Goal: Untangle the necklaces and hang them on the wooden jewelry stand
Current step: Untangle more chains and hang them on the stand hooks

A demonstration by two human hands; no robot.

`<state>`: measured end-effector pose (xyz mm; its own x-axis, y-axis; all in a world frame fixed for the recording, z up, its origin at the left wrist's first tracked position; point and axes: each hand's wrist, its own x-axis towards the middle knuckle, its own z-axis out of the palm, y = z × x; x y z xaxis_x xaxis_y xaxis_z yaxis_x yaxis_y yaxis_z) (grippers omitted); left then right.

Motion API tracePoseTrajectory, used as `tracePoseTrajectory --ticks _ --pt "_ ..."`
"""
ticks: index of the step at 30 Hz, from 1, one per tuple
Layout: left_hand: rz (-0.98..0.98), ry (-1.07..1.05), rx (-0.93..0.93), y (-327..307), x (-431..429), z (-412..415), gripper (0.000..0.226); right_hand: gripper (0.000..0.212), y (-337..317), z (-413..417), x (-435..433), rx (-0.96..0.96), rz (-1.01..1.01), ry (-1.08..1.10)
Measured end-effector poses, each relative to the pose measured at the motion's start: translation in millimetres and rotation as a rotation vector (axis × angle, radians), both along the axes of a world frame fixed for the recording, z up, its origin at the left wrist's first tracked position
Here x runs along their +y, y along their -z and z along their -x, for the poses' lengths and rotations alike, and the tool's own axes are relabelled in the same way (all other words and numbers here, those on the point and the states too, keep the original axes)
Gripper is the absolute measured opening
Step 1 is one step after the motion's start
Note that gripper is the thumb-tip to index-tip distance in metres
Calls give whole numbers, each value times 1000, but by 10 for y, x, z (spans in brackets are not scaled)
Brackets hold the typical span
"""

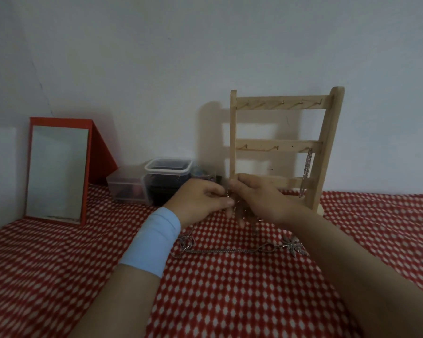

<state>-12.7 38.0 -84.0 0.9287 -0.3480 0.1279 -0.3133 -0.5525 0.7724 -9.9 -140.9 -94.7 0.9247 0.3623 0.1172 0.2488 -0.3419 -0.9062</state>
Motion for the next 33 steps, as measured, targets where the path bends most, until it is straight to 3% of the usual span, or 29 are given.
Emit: tracePoseTrajectory --ticks 4,10,14,16,21,25,27,29,31,33 --pt "56 -117 -64 61 26 -16 9 32 -13 -11 -36 14 32 13" --pt "846 -11 407 -114 -118 -71 25 39 -172 -38 -71 -34 16 82" --pt "712 157 574 -278 -46 -57 34 38 -392 -62 -219 63 -225 105" --pt "785 154 608 -355 16 -57 41 35 -483 -42 -317 87 -256 173" --pt "1172 128 517 -501 42 -22 42 40 -525 65 -478 86 -208 210" --pt "1408 212 423 -582 12 32 14 46 -527 179 -546 78 -178 184" --pt "1483 229 398 -629 -12 58 14 42 -558 239 -584 67 -183 157" --pt "1393 226 340 -670 -64 74 31 33 -619 298 -587 3 -149 132" --pt "1094 199 235 -701 -140 79 54 23 -681 342 -538 -77 -83 144" --pt "763 202 153 -742 -241 85 69 28 -760 386 -456 -169 63 215"
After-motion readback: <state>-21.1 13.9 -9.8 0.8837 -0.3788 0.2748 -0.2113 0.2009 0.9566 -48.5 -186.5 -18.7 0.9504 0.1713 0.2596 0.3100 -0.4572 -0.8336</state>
